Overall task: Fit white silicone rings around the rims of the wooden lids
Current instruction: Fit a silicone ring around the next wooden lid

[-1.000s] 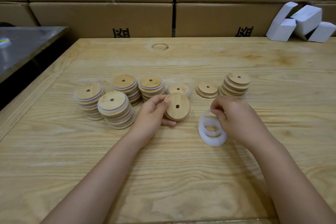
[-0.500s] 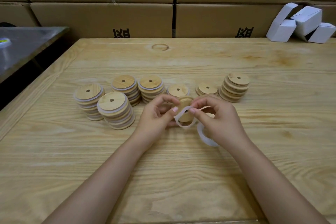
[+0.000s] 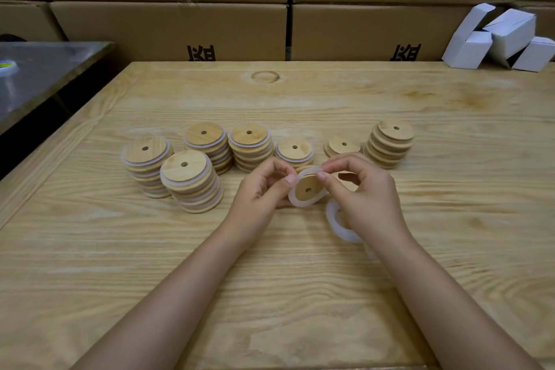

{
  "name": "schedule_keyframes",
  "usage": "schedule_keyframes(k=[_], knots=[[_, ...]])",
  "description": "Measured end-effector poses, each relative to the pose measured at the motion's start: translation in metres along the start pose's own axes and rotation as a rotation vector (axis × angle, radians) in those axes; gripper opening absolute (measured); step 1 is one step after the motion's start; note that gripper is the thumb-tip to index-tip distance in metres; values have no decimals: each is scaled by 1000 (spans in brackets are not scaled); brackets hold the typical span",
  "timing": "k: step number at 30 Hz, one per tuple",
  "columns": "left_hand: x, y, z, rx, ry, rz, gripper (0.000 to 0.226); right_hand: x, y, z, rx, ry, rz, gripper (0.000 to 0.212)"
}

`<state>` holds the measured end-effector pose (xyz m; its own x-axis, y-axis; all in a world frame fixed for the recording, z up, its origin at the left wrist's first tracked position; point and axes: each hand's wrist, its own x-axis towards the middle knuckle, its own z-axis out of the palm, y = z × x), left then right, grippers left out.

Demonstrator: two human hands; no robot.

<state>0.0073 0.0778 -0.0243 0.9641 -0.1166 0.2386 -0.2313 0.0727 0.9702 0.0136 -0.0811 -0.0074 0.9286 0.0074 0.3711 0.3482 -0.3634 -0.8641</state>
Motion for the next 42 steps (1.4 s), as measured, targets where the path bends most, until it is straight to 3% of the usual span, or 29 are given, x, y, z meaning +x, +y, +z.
schedule_keyframes(k=[13,30,42], knots=[[2,-16,-1,354,71,138,15,3,1,-5,58,-1,48,20],[5,-20,-2,293,185,51,17,5,2,-8,116,-12,125,18],[5,-20,0,348,179,110,25,7,5,-8,79,-27,94,18]])
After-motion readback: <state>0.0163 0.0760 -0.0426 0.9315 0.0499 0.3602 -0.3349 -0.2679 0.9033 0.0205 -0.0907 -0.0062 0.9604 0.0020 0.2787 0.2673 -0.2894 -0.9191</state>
